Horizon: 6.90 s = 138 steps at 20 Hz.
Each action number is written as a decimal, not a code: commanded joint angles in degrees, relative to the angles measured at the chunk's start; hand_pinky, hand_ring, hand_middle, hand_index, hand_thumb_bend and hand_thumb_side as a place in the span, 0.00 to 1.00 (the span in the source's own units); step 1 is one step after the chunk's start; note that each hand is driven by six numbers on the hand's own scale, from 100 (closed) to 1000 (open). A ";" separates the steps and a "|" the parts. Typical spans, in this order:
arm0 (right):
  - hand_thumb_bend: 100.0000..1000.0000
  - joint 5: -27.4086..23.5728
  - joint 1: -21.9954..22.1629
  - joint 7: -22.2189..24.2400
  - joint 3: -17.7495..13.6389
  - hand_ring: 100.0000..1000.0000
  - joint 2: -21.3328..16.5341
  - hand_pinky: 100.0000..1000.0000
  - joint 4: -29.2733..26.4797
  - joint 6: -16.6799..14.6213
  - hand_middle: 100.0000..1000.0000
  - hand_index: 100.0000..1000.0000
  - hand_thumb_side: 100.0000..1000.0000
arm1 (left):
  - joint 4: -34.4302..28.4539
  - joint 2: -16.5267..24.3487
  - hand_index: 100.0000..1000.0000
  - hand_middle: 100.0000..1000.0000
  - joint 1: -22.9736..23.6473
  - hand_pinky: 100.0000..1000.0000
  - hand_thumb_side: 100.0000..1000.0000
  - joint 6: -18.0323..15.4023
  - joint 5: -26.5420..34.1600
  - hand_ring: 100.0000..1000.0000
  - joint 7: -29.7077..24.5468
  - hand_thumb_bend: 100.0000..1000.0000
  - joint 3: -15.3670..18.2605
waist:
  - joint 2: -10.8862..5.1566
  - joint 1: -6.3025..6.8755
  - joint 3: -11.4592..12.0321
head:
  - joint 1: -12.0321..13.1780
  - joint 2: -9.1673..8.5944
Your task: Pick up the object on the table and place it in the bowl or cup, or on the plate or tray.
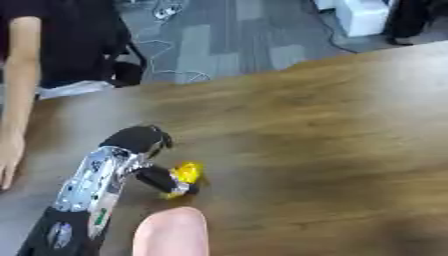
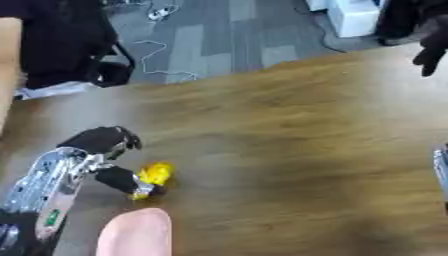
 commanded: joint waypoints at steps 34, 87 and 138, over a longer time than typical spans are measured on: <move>0.00 -0.80 -1.61 -0.17 -0.27 0.31 -1.43 0.13 -0.77 0.14 0.44 0.69 1.00 | 12.50 -1.87 0.79 0.65 -5.21 0.27 0.74 0.21 -3.30 0.50 0.83 0.65 1.62 | -1.09 -0.11 -1.20 | 0.09 -0.19; 0.00 -0.28 -1.10 0.17 -0.59 0.25 -2.02 0.08 -0.77 0.75 0.33 0.67 1.00 | -17.72 27.17 0.03 0.00 1.79 0.00 0.00 -4.80 33.78 0.00 25.61 0.28 -5.41 | -1.02 0.49 -0.86 | -0.40 -0.19; 0.00 -0.07 -0.52 0.57 -1.01 0.22 -1.85 0.04 -0.77 1.20 0.31 0.66 1.00 | -20.13 16.66 0.47 0.38 2.72 0.08 0.44 -10.79 41.45 0.34 17.28 0.03 6.46 | -1.05 0.02 0.02 | -1.59 -0.19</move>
